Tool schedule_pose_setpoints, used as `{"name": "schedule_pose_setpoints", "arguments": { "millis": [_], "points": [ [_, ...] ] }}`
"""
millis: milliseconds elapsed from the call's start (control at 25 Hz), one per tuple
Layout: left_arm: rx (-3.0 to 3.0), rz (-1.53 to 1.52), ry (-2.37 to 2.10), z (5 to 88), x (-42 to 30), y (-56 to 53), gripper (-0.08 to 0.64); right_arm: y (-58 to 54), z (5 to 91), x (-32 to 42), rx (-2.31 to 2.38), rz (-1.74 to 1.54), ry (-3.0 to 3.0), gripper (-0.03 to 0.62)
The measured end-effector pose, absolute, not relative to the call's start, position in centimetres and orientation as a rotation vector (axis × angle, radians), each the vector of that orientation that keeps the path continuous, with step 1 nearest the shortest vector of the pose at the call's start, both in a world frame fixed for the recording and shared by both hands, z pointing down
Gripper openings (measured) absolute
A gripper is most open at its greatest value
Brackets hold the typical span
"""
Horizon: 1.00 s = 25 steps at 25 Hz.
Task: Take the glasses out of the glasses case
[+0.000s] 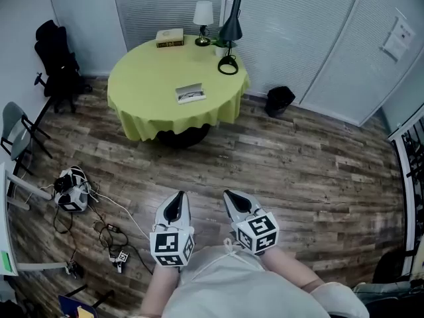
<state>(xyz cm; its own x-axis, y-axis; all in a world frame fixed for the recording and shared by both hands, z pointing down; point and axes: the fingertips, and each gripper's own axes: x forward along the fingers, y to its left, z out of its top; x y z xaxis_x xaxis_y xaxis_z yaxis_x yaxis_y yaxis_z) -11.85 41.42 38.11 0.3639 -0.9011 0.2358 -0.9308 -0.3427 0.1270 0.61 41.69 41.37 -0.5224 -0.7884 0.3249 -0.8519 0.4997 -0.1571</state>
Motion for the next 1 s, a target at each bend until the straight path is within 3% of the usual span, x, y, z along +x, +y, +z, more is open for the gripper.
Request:
{"name": "schedule_pose_setpoints", "arguments": {
  "millis": [480,1000],
  "points": [
    [2.317,0.191,-1.618,40.7,-13.0,39.1,0.006,39.2,43.8,0.1,1.384,0.486,-2.488,0.0],
    [2.182,0.209,-1.742,42.1,-7.7,25.6,0.006,23.9,44.6,5.3,1.257,0.494,-2.579,0.0]
  ]
}}
